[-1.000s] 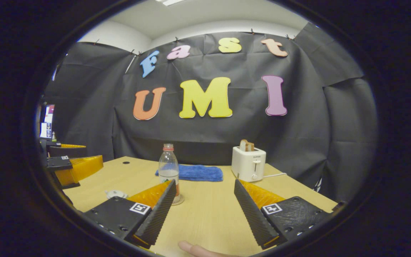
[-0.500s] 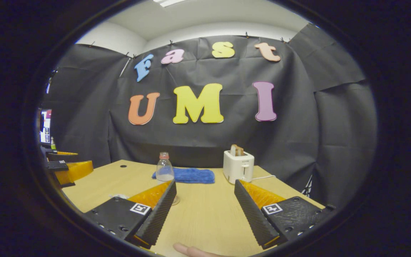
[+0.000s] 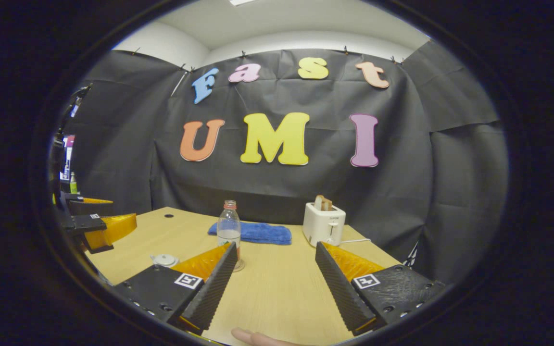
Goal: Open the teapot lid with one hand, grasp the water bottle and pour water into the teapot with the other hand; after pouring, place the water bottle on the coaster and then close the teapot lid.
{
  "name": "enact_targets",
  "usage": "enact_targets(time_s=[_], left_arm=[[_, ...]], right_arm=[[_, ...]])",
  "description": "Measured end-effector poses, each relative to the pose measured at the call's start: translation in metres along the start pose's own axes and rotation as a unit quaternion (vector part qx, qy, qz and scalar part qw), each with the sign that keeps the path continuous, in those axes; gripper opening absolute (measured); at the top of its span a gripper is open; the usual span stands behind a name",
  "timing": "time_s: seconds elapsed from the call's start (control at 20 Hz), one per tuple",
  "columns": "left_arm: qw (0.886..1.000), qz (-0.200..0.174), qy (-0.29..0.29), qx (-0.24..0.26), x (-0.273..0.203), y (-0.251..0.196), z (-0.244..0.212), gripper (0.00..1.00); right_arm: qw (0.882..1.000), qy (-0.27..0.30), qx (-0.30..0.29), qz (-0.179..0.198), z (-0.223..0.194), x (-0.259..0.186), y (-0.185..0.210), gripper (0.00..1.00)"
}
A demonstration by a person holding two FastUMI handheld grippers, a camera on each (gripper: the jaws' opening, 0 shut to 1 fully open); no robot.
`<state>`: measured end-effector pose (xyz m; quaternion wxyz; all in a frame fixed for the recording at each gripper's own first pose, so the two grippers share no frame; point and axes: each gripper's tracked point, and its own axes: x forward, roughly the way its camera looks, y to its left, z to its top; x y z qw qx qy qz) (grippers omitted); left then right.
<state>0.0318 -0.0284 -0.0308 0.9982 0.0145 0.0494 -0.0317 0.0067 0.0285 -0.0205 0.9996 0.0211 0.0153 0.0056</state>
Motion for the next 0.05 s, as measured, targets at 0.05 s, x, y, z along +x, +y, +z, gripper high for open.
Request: enact_targets(time_s=[0.05], left_arm=[[1.000, 0.000, 0.001, -0.003, 0.0000, -0.0011, -0.0009, 0.99]], right_arm=[[1.000, -0.001, -0.002, 0.002, 0.0005, -0.0013, 0.0005, 0.98]])
